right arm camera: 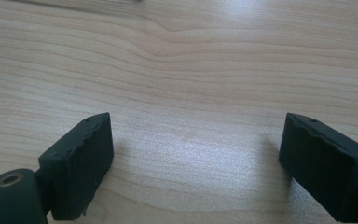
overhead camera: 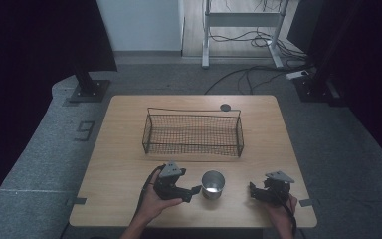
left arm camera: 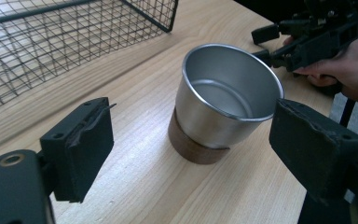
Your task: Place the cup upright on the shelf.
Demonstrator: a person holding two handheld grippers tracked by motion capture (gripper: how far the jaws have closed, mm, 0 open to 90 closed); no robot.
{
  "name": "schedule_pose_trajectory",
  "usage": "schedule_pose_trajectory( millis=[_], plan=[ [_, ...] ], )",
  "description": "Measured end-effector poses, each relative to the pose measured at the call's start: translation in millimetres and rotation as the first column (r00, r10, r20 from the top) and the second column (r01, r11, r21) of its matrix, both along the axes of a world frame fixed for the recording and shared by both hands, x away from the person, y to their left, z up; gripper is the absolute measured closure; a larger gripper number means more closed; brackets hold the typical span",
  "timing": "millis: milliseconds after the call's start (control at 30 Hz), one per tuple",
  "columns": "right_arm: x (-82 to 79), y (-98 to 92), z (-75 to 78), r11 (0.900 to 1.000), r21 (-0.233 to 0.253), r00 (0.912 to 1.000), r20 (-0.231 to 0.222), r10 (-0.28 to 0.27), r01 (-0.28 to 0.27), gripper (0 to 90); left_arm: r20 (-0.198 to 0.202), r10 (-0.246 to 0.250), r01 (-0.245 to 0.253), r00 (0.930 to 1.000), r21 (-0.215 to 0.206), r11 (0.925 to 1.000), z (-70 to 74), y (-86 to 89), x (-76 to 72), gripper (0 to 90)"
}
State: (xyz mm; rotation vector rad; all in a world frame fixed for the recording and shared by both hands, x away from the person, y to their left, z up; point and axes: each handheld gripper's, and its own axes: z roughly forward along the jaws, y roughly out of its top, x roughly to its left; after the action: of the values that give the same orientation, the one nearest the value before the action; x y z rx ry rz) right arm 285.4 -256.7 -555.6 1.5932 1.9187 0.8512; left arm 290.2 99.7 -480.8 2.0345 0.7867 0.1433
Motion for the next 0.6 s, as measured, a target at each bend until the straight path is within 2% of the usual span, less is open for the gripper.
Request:
schedule_pose_trajectory(
  millis=[600],
  plan=[
    [-0.1,0.0,0.1,1.000,0.001,1.0000,0.000,-0.002,0.002,9.9,-0.012,-0.051,0.051,0.9986,0.003,0.9987,-3.9,-21.7,2.1,10.3]
  ],
)
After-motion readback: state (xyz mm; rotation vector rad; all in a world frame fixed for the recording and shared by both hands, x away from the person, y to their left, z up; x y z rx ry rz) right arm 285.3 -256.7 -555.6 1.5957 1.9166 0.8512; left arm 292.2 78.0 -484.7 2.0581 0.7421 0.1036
